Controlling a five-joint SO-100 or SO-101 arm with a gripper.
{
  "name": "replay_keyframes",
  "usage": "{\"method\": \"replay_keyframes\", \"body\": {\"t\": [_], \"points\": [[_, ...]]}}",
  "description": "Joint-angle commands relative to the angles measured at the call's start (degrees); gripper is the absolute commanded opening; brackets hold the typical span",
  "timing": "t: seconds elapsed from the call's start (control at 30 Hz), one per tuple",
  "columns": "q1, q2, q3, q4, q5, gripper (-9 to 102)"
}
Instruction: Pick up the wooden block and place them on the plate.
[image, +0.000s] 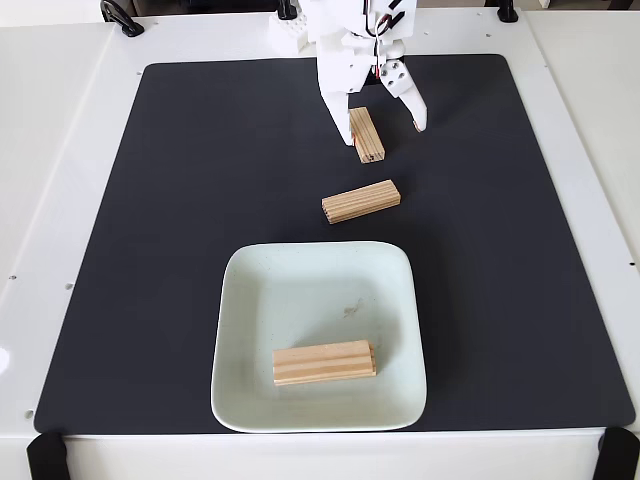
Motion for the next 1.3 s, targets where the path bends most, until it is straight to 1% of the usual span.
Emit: {"method": "replay_keyframes", "body": {"t": [0.0, 0.37, 0.83, 1.17, 1.27], "points": [[-0.3, 0.2, 0.0, -0.3, 0.3, 39], [-0.3, -2.3, -0.2, -0.3, 0.3, 38], [-0.2, -2.7, -0.1, -0.4, 0.4, -1], [0.0, -1.1, -2.1, -0.4, 0.6, 0], [-0.7, 3.1, -5.7, -0.4, 6.1, 0]]}}
